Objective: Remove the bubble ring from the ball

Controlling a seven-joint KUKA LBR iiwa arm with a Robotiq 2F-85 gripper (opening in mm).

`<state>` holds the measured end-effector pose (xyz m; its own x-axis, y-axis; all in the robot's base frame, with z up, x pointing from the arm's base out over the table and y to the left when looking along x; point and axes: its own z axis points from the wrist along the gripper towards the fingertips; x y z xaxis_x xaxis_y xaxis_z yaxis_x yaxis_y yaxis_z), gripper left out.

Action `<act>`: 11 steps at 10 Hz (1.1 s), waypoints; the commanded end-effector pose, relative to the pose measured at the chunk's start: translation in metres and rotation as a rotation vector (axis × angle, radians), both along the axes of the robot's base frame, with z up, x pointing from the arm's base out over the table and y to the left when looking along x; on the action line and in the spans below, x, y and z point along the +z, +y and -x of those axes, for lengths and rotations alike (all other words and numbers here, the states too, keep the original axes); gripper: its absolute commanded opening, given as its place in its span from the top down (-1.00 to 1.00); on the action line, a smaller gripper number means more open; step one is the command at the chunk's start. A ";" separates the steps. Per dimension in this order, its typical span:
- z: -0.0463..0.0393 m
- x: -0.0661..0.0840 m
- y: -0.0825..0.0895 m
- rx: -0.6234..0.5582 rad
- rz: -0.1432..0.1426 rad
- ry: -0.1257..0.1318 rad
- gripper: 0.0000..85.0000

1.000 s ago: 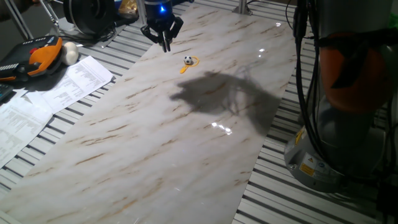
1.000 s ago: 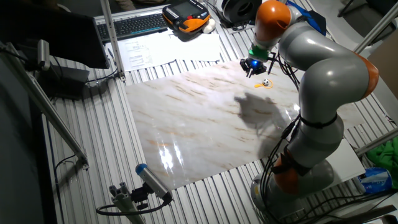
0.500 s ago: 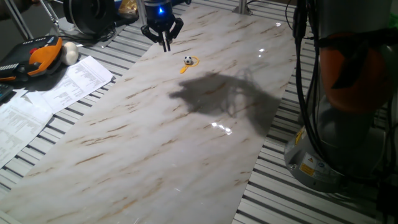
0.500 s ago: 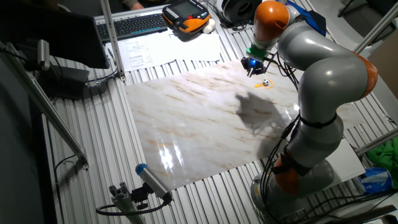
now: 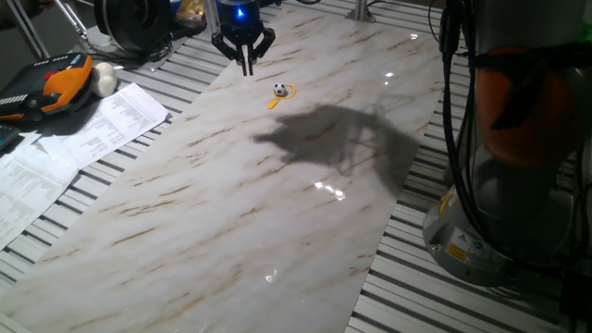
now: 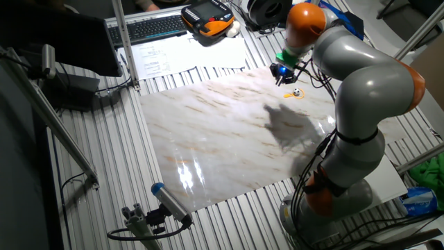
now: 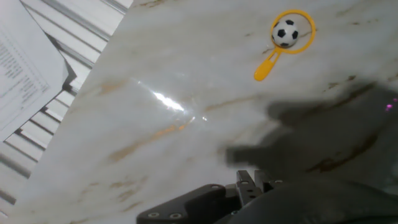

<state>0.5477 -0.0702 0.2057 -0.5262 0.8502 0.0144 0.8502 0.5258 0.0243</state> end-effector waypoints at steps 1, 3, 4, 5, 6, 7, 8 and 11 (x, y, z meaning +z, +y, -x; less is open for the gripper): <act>0.0000 0.000 0.000 -0.069 0.000 0.008 0.60; 0.0000 0.000 0.000 -0.117 0.014 -0.022 0.60; 0.0000 0.000 0.000 -0.123 0.008 -0.025 0.60; 0.0000 0.000 0.000 -0.132 0.003 -0.029 0.60; 0.0000 0.000 0.000 -0.134 0.024 -0.029 0.60; 0.0002 -0.001 0.000 -0.129 0.055 -0.029 0.20; -0.0004 -0.004 -0.001 -0.116 0.055 -0.014 0.20; -0.0036 -0.008 -0.011 -0.173 0.080 -0.007 0.20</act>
<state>0.5517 -0.0822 0.1971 -0.3687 0.9276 -0.0609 0.9293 0.3692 -0.0031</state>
